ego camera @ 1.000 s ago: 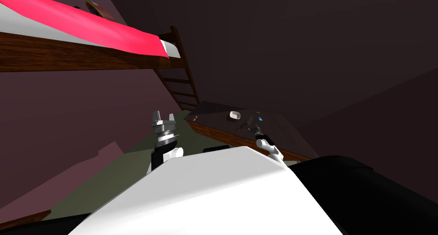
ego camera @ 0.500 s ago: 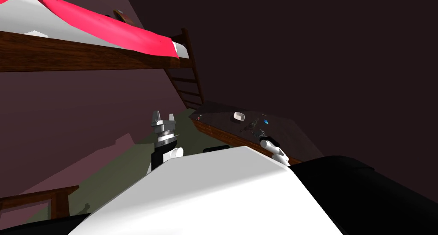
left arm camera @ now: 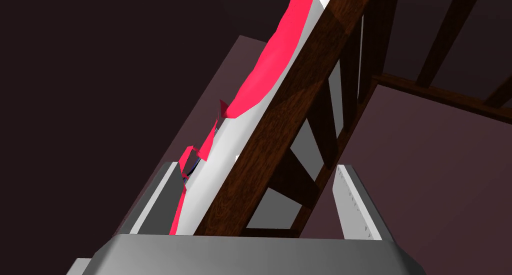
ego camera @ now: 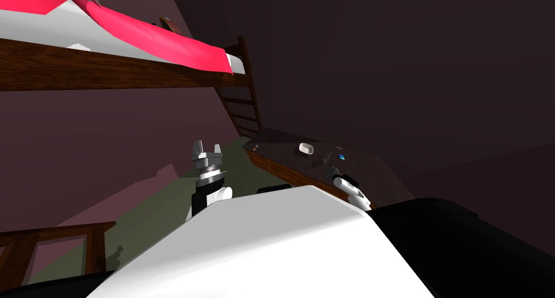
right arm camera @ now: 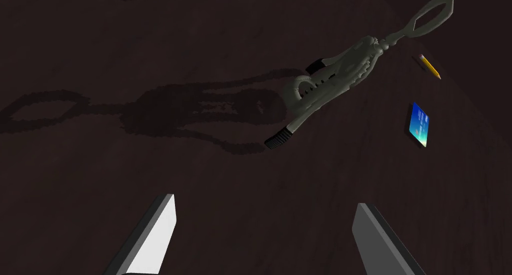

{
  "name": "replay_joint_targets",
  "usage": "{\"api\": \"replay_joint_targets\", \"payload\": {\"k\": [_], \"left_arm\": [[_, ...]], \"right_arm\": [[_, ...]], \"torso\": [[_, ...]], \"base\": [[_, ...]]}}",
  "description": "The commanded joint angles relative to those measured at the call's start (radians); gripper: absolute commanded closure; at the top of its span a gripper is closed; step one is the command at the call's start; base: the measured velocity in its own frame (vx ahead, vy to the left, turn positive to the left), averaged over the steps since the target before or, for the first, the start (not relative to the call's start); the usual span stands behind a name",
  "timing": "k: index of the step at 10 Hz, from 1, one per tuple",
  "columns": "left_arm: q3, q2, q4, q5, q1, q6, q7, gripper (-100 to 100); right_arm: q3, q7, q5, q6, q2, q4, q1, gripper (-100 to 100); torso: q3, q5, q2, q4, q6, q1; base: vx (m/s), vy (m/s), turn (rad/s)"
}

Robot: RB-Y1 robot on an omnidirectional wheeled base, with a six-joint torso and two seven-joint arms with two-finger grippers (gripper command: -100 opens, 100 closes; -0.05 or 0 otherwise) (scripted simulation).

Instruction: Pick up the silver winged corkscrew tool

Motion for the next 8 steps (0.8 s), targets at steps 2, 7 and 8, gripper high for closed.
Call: {"api": "replay_joint_targets", "payload": {"k": [2,7,8], "left_arm": [[0.000,0.000,0.000,0.000,0.000,0.000,0.000,0],[0.000,0.000,0.000,0.000,0.000,0.000,0.000,0],[0.000,0.000,0.000,0.000,0.000,0.000,0.000,0]], "right_arm": [[-0.032,-0.037,-0.060,0.044,-0.028,0.083,-0.016,-100],[-0.066,-0.080,-0.149,0.091,-0.078,0.227,-0.043,-100],[-0.082,-0.100,-0.191,0.112,-0.103,0.262,-0.056,-100]], "torso": [[0.000,0.000,0.000,0.000,0.001,0.000],[0.000,0.000,0.000,0.000,0.000,-0.001],[0.000,0.000,0.000,0.000,0.001,-0.001]], "base": [[0.008,0.011,0.161],[0.007,0.004,0.151],[0.005,-0.002,0.205]]}}
